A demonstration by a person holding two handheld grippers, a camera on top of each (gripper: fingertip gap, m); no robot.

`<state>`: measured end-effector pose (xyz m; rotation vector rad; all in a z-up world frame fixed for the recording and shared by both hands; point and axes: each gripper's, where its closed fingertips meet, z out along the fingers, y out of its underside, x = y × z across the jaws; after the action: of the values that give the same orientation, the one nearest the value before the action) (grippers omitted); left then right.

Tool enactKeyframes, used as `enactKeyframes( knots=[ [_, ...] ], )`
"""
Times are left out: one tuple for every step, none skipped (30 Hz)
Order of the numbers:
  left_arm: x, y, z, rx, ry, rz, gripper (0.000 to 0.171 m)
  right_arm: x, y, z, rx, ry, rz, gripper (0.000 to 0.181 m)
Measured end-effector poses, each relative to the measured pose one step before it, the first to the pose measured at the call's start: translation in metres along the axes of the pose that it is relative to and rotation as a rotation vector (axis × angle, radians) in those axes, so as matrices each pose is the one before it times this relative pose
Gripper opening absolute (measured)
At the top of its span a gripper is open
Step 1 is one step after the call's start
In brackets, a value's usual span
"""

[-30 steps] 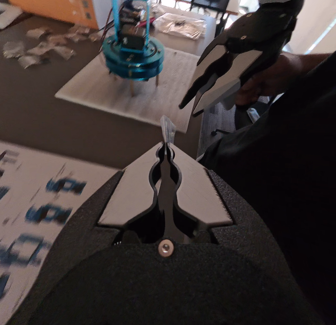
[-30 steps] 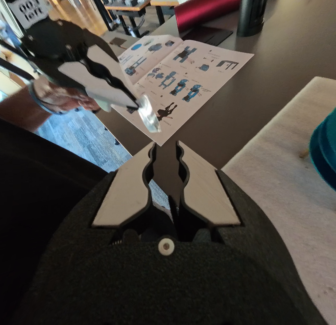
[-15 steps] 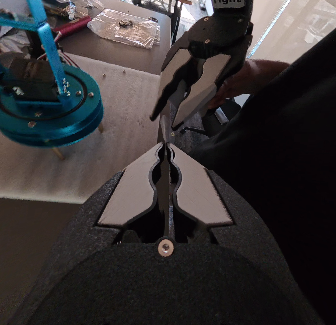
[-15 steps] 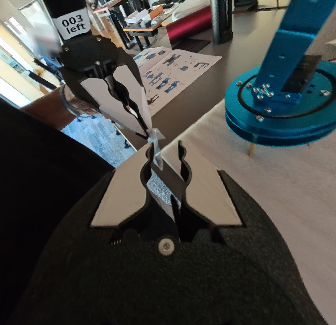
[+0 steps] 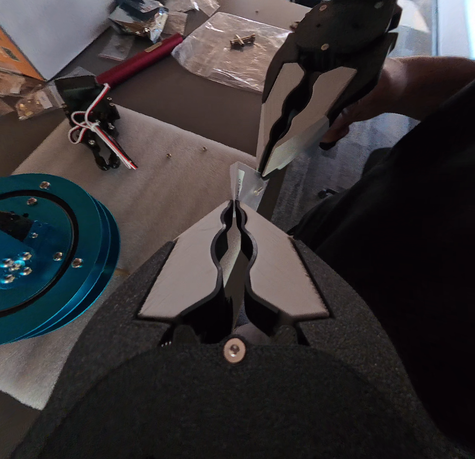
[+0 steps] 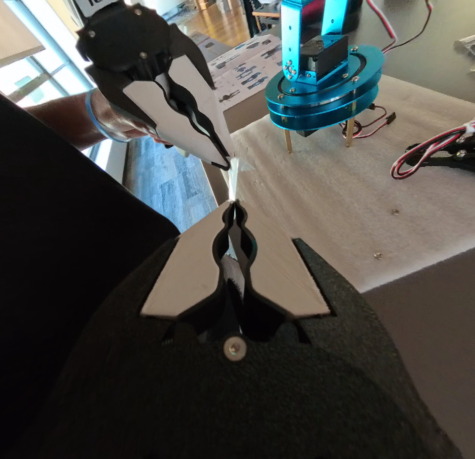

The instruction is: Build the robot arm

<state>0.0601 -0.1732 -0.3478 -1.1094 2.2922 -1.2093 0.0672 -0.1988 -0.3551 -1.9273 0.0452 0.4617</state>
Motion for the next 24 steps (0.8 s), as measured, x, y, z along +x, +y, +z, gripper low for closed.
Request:
enactKeyframes(
  knots=[
    [-0.00184,-0.00225,0.00202,-0.0031,-0.0365,-0.0071,0.001,0.00157,0.001,-0.0036,-0.0036,-0.022,-0.0055,0.0],
    [-0.00671,-0.00133,0.00054,-0.00429,-0.0613,-0.005,0.001,0.00166,0.00247,-0.00296,-0.0108,-0.021,-0.0011,0.0],
    [-0.00894,-0.0006,-0.00108,-0.00347,-0.065,-0.0021,0.001,0.00286,0.005,-0.00225,-0.0226,-0.0128,-0.0017,0.0],
    [-0.00608,-0.00137,-0.00206,0.00364,-0.0343,-0.0131,0.001,0.00356,0.00542,-0.00187,-0.0234,-0.0065,-0.0035,0.0],
    [-0.00209,-0.0024,-0.00249,0.01119,0.0003,-0.0341,0.001,0.00377,0.00269,-0.00232,-0.0078,-0.0013,-0.0012,0.0],
    [-0.00087,-0.00321,-0.00264,0.01718,0.0083,-0.045,0.001,0.00284,-0.00035,-0.00265,0.0076,-0.0045,0.0053,0.0],
    [-0.0009,-0.00332,-0.0024,0.02212,0.0035,-0.0383,0.001,0.00245,-0.00217,-0.00253,0.0133,-0.0062,0.0122,0.0],
    [0.00023,-0.00185,-0.00141,0.01689,0.0053,-0.0255,0.001,0.00314,-0.00296,-0.00211,0.0148,-0.0009,0.0129,0.0],
    [0.00039,0.00068,-0.00017,0.00142,0.0025,-0.0155,0.001,0.00395,-0.003,-0.00156,0.0106,0.0059,0.0109,0.0],
    [-0.00122,0.00229,0.00062,-0.00831,-0.011,-0.0052,0.001,0.00396,-0.00277,-0.00086,0.0044,0.0081,0.0092,0.0],
    [-0.00132,0.00201,0.00111,-0.00733,-0.016,0.0025,0.001,0.00364,-0.00262,-0.00029,0.0004,0.0075,0.0075,0.002],
    [0.0004,0.00119,0.00134,-0.00353,-0.0074,0.0028,0.001,0.00283,-0.00276,0.00033,-0.0016,0.0053,0.0072,0.009],
    [0.00212,0.00025,0.00157,0.00069,0.0042,-0.0006,0.001,0.00186,-0.00286,0.00064,-0.0011,0.002,0.0043,0.016],
    [0.00319,-0.00057,0.00172,0.00428,0.0125,-0.0026,0.001,0.00116,-0.00254,0.00107,-0.0018,-0.0003,0.0004,0.021],
    [0.00311,-0.00089,0.00165,0.00581,0.0126,-0.0005,0.001,0.00095,-0.00169,0.00134,-0.0049,0.0013,-0.0046,0.022],
    [0.00283,-0.00082,0.00128,0.00551,0.0124,0.0037,0.001,0.00118,-0.00125,0.00178,-0.005,0.0054,-0.0079,0.024],
    [0.00288,-0.00087,0.00103,0.00504,0.0154,0.0054,0.001,0.00076,-0.00126,0.00205,-0.0027,0.0045,-0.0079,0.028],
    [0.00264,-0.00133,0.00046,0.00796,0.0169,0.0042,0.001,-0.0016,-0.00111,0.00235,-0.0005,-0.0101,-0.0052,0.03],
    [0.00192,-0.00211,-0.00009,0.01311,0.0167,0.0012,0.001,-0.00315,-0.00068,0.00287,-0.0019,-0.02,0.0005,0.031],
    [0.00124,-0.00273,-0.0006,0.01806,0.0175,-0.0035,0.001,-0.00295,0.0005,0.00366,-0.0085,-0.0181,0.0043,0.031],
    [0.00121,-0.00288,-0.00097,0.01916,0.0219,-0.0086,0.001,-0.00184,0.00143,0.00427,-0.0143,-0.0084,0.0027,0.034],
    [0.00086,-0.00296,-0.00143,0.01869,0.0232,-0.0124,0.001,-0.00247,0.00157,0.00435,-0.0147,-0.0089,-0.0017,0.034],
    [0.00007,-0.00305,-0.00205,0.01834,0.0202,-0.0132,0.001,-0.00455,0.00029,0.00355,-0.0067,-0.0179,-0.0051,0.028],
    [-0.00126,-0.00268,-0.00253,0.01554,0.0126,-0.0112,0.001,-0.00507,-0.00124,0.00287,0.0035,-0.0179,-0.0087,0.014]
  ],
)
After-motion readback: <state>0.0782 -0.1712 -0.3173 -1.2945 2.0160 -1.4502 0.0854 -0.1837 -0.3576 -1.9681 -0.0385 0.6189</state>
